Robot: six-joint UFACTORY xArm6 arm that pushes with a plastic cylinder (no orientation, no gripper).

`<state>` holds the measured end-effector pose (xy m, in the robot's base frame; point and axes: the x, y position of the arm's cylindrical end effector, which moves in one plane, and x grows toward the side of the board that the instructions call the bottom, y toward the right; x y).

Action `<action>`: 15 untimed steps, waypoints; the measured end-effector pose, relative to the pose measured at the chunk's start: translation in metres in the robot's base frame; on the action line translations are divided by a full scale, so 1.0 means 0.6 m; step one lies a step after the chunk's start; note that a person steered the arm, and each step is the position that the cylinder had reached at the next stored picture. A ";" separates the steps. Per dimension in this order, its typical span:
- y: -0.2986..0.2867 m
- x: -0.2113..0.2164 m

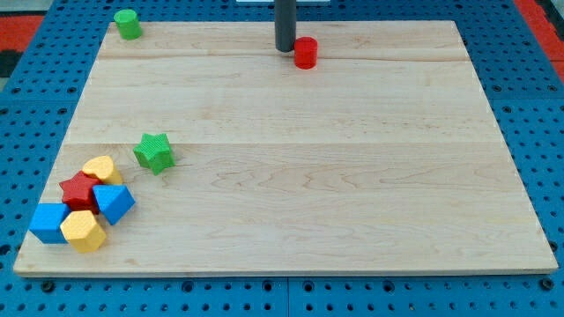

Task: Slide yellow heart to the center

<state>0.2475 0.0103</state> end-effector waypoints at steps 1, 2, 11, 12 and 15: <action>0.000 0.000; -0.001 -0.002; -0.454 0.336; -0.453 0.367; -0.385 0.433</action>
<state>0.5076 -0.2206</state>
